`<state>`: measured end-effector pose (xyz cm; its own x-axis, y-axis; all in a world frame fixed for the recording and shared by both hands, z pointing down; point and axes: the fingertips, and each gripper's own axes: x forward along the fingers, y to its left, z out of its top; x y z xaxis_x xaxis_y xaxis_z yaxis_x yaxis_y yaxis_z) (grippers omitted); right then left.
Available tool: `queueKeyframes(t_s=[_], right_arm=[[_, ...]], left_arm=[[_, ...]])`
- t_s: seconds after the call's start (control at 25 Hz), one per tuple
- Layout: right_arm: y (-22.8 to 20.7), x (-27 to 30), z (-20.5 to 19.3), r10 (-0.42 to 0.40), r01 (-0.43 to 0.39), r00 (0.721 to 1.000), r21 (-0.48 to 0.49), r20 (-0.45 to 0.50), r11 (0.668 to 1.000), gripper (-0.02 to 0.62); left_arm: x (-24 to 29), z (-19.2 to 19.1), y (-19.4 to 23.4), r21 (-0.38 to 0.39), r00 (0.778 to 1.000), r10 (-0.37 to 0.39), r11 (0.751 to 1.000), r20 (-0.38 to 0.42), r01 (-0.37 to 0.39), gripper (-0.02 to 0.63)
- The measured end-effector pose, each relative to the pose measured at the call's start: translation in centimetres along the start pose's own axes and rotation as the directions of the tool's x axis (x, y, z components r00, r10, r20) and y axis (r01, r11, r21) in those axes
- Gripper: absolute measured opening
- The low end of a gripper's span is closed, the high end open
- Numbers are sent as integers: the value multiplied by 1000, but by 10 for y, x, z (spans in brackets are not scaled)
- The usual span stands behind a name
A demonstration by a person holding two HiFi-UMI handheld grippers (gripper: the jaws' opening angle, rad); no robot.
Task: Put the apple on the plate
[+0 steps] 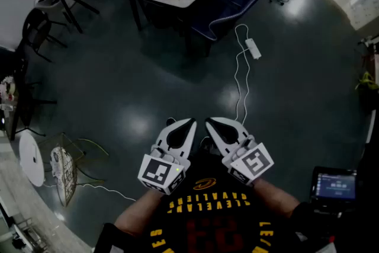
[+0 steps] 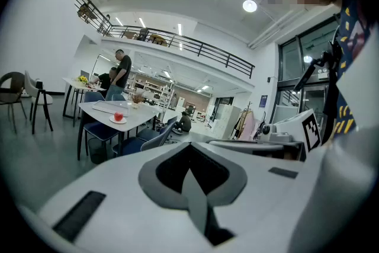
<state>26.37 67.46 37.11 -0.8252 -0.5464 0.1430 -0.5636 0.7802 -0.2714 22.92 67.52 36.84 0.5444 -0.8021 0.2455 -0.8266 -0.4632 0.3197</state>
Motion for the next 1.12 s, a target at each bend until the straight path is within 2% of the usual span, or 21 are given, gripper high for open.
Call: queueKeyframes(t_s=[0.24, 0.4, 0.64, 0.88, 1.12], right_arm=[[0, 3, -7, -15, 16, 999, 24, -29, 1000, 6], [-10, 21, 4, -41, 40, 999, 62, 11, 997, 6], [-26, 75, 16, -102, 102, 995, 45, -4, 994, 8], [-28, 135, 29, -150, 151, 988, 10, -27, 989, 8], [-30, 179, 39, -187, 185, 981, -31, -50, 982, 8]], left_arm=[[-2, -1, 3, -1, 1000, 0, 1000, -18, 0, 2], [5, 12, 21, 6, 1000, -12, 1000, -9, 12, 2], [20, 34, 75, 11, 1000, -26, 1000, -13, 26, 2], [23, 64, 133, -11, 998, -58, 998, 32, 58, 2], [25, 82, 178, -46, 997, -72, 996, 41, 74, 2]])
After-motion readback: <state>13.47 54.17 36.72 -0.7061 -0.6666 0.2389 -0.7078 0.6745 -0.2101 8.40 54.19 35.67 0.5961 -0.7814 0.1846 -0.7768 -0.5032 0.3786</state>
